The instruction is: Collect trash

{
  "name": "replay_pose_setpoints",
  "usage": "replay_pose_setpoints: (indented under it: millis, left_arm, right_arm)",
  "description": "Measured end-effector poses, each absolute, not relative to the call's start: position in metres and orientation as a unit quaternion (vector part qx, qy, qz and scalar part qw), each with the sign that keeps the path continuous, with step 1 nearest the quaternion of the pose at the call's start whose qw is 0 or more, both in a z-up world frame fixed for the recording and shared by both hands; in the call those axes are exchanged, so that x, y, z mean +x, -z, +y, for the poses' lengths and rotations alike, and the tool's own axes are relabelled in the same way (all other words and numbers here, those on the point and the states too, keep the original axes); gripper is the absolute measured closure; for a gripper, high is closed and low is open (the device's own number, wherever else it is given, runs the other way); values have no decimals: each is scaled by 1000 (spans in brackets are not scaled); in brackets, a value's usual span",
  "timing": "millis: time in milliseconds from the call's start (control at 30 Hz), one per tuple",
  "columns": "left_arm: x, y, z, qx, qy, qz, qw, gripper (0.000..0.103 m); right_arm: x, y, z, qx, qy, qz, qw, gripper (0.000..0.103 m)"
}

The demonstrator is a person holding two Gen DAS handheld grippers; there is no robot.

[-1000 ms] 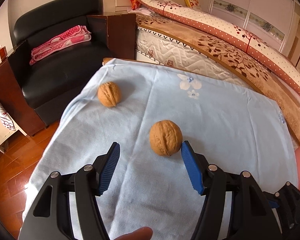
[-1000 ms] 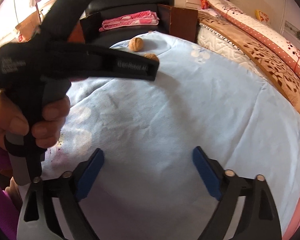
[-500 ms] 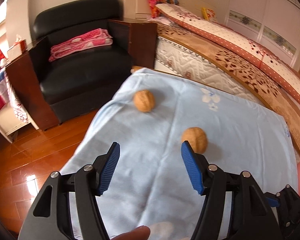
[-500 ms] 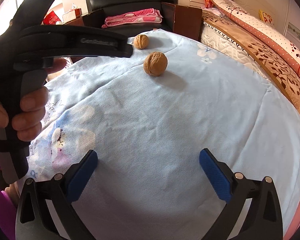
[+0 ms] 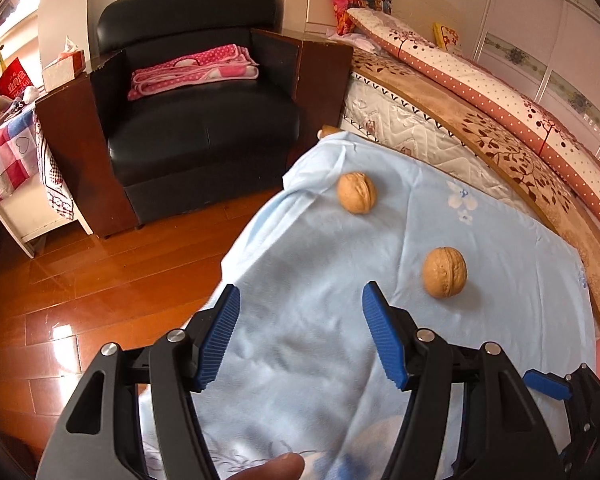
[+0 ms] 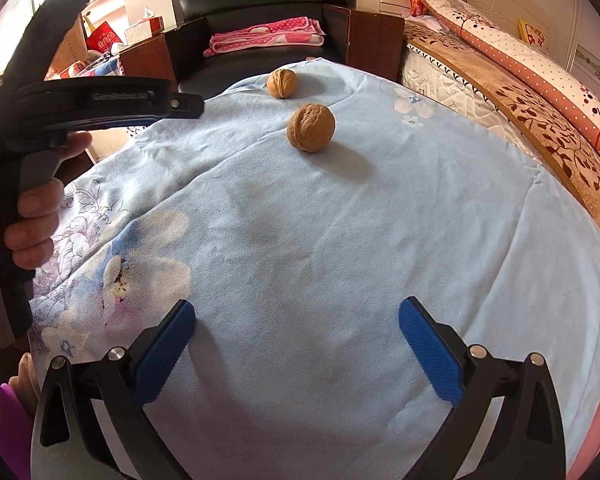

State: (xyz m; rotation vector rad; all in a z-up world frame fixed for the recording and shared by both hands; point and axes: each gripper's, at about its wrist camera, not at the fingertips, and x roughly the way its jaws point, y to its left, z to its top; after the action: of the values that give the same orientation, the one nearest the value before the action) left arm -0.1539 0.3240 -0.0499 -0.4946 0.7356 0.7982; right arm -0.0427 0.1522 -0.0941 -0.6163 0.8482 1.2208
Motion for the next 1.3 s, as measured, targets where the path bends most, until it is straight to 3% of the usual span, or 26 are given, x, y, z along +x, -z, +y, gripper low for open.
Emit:
replay_pose_setpoints:
  millis: [567,1300]
  left_arm:
    - [-168,45,319,-232,-297,337,863,39]
    - [-222,33,353,-256,-363,321,837,39]
  right_arm:
    - [-43,94,152,-276,-546,380,694,3]
    - [-43,94,153,-276,-546,380,694,3]
